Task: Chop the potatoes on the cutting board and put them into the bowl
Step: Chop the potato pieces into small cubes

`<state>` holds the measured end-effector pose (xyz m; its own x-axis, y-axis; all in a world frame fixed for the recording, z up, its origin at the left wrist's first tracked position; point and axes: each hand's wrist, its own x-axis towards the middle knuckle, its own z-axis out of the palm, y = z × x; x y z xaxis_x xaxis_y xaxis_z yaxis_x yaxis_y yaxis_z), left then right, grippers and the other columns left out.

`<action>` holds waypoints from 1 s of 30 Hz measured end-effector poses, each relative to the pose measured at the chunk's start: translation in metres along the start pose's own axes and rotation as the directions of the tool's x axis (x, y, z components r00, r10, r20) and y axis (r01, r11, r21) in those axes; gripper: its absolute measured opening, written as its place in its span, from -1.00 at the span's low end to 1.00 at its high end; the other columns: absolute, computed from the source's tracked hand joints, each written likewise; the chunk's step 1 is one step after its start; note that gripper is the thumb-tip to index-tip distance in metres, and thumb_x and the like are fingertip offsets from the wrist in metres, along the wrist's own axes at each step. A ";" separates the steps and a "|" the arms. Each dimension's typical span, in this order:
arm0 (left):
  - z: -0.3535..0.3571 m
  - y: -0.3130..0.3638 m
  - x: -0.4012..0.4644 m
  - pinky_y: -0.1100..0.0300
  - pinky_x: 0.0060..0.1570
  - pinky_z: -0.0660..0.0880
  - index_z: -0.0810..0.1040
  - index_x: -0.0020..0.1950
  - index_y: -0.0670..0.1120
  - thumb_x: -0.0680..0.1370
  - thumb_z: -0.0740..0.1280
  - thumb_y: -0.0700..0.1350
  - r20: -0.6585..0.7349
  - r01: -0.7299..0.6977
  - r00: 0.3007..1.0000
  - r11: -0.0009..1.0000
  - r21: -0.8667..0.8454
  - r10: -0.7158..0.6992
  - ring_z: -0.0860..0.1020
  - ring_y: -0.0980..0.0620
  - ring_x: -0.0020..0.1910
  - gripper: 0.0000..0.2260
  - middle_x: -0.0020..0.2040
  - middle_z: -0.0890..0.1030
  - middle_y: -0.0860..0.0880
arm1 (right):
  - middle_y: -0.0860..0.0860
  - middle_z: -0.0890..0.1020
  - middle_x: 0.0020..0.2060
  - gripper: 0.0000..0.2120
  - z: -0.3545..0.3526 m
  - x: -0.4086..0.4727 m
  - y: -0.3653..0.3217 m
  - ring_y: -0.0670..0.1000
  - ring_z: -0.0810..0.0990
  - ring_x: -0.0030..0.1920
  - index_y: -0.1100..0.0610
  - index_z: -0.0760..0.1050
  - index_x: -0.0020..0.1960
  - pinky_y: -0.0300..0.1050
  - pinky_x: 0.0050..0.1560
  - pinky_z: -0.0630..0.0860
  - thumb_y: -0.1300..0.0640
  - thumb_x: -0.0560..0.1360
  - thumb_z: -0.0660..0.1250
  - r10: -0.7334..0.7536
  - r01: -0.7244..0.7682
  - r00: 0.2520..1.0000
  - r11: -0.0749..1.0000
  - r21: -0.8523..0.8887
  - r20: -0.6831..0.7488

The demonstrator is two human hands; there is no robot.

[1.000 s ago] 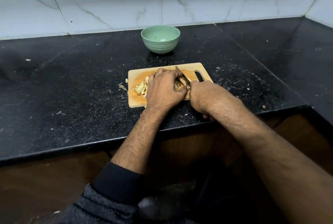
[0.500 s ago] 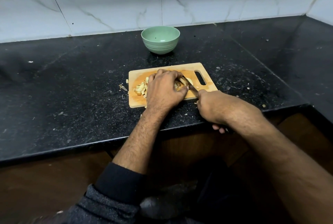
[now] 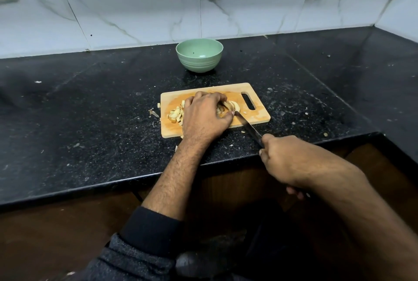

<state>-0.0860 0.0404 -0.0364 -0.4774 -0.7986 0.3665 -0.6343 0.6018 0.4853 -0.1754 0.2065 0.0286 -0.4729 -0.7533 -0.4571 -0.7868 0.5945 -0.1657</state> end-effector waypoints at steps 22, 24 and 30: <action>0.003 -0.005 -0.001 0.04 0.29 0.21 0.51 0.39 0.12 0.50 0.32 0.21 0.001 -0.027 1.000 1.000 -0.009 0.027 0.46 0.06 0.22 -0.53 0.17 0.62 0.12 | 0.06 0.62 -0.32 -0.75 0.002 0.006 0.001 -0.07 0.54 -0.61 0.06 0.42 0.15 -0.22 -0.59 0.48 -0.08 0.70 0.08 -0.034 0.056 0.988 0.988 0.141 -0.152; 0.002 -0.004 -0.001 0.01 0.32 0.20 0.50 0.42 0.12 0.51 0.34 0.21 0.017 -0.046 0.999 0.998 0.037 0.045 0.43 0.04 0.26 -0.52 0.21 0.61 0.12 | 0.04 0.62 -0.27 -0.75 0.004 0.004 -0.002 -0.06 0.60 -0.56 0.05 0.42 0.14 -0.16 -0.54 0.56 -0.09 0.70 0.08 -0.031 0.049 0.984 0.994 0.096 -0.173; 0.002 -0.002 -0.001 -0.02 0.33 0.20 0.50 0.42 0.12 0.53 0.33 0.26 0.037 -0.058 0.998 0.991 0.121 0.054 0.40 0.03 0.30 -0.51 0.28 0.59 0.09 | 0.03 0.50 -0.18 -0.78 0.017 0.001 -0.014 0.11 0.64 -0.09 0.10 0.39 0.23 0.06 -0.07 0.62 0.00 0.69 0.12 -0.043 0.035 0.978 0.998 -0.045 -0.203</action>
<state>-0.0854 0.0403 -0.0394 -0.5335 -0.7642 0.3624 -0.6740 0.6430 0.3637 -0.1581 0.2024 0.0153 -0.5088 -0.8198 -0.2626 -0.8200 0.5545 -0.1422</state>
